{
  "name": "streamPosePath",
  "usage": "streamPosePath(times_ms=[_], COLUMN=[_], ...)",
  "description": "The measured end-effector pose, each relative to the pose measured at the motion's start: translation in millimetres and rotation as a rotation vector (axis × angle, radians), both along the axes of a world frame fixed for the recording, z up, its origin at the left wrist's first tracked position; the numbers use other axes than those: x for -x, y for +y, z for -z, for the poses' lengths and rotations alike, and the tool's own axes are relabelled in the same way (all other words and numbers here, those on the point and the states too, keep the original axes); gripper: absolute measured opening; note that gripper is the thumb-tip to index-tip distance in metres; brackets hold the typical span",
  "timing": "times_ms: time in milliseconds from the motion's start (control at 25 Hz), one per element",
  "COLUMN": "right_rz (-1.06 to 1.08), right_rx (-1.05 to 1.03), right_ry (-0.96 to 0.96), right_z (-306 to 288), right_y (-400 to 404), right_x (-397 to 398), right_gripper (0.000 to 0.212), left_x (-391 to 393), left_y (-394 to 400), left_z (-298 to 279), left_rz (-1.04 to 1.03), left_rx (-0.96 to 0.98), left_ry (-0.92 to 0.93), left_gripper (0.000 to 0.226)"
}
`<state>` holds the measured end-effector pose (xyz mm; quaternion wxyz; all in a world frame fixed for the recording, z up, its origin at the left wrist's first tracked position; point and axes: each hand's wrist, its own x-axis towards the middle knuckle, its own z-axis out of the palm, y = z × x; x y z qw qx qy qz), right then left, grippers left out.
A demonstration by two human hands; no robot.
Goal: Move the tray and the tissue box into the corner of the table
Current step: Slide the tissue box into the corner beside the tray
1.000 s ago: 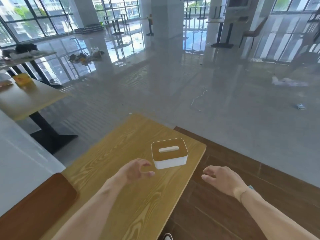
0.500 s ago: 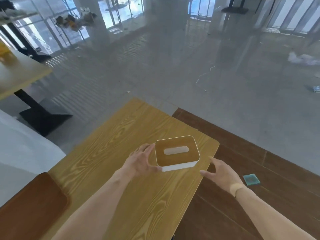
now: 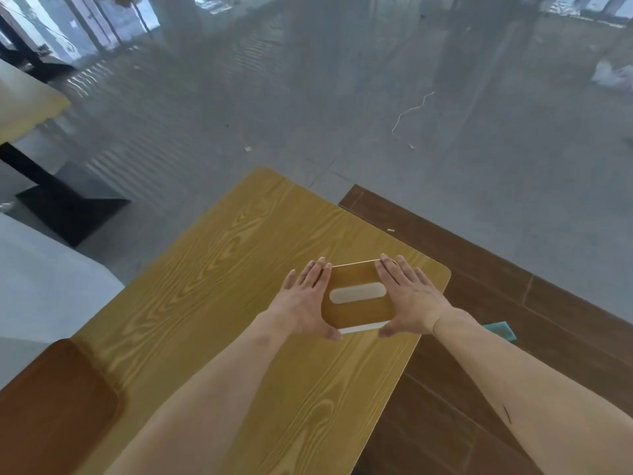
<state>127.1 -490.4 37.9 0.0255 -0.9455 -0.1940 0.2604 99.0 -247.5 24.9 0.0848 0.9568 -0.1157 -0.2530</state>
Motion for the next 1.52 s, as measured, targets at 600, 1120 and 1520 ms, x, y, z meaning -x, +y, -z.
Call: streamPosePath(times_ms=[600, 1120, 1520], right_rz=[-0.092, -0.211, -0.415], right_rx=[-0.006, -0.078, -0.140], right_ry=[-0.078, -0.252, -0.326], right_z=[-9.7, -98.2, -134.1], right_y=[7.3, 4.3, 31.3], right_x=[-4.1, 65.6, 162.4], right_gripper=[0.144, 0.140, 0.138], left_x=[7.3, 89.1, 223.8], left_y=[-3.6, -3.7, 16.2], left_z=[-9.2, -94.4, -137.2], left_rz=[0.053, -0.049, -0.206], left_rx=[0.010, -0.022, -0.085], left_ry=[-0.117, -0.252, -0.327], left_gripper=[0.140, 0.140, 0.138])
